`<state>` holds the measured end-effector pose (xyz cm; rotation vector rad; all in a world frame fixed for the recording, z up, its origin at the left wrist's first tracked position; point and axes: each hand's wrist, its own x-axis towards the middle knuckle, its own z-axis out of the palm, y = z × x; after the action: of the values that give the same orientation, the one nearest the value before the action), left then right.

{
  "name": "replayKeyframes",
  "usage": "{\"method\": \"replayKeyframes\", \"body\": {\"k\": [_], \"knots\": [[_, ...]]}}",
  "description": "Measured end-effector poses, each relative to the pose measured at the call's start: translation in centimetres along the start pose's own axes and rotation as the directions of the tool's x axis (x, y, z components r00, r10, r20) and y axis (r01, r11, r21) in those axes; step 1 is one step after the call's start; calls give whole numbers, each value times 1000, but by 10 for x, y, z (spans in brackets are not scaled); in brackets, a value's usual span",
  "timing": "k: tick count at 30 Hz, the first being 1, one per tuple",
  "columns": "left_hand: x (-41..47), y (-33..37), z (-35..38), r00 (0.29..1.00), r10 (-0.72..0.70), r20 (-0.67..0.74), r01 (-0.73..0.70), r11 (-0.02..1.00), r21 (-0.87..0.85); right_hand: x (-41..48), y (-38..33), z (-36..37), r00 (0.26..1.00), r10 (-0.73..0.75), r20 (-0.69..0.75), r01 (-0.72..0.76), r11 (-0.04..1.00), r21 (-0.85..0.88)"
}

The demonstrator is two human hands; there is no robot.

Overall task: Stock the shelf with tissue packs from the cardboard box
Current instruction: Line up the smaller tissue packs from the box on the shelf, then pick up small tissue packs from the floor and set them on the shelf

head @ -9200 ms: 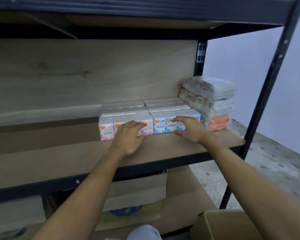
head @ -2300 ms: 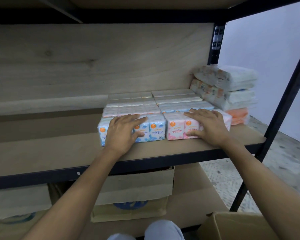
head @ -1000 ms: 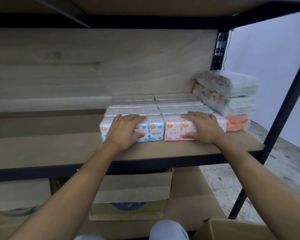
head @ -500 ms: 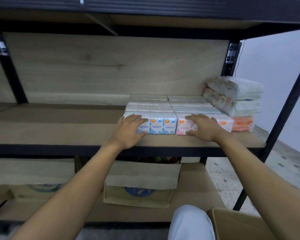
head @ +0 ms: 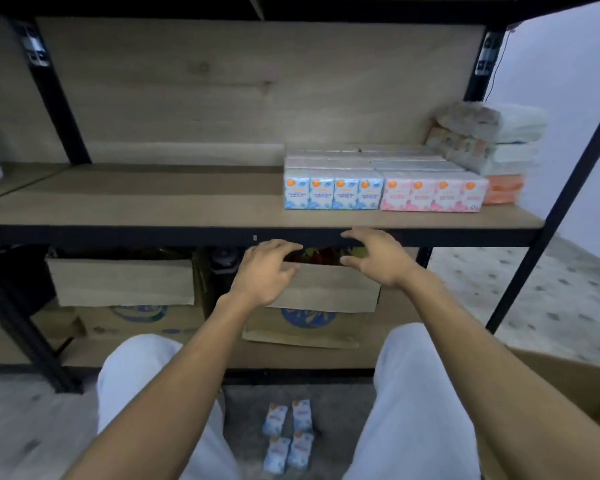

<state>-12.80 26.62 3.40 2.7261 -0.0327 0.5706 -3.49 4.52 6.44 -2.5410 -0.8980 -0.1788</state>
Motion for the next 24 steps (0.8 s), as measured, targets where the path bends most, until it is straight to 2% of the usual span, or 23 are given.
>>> {"method": "replayKeyframes", "body": {"k": [4,12,17,20,24], "knots": [[-29,-15,33,993,-65,101,72,995,-66,-18,-11,41,999,-11,-37,12,1000,25],[-83,-49,119,902,-230,364,283,954,-99,-45,1,151,971,71,230,-106,984,144],[-112,-71,172,820,-277,500,352,934,-59,-65,14,230,848,191,495,-300,942,150],[-133,-86,200,744,-304,596,396,918,-26,-78,21,273,786,180,591,-328,932,154],[-155,-99,225,710,-340,617,486,871,-78,-96,28,318,710,216,670,-428,888,168]]}}
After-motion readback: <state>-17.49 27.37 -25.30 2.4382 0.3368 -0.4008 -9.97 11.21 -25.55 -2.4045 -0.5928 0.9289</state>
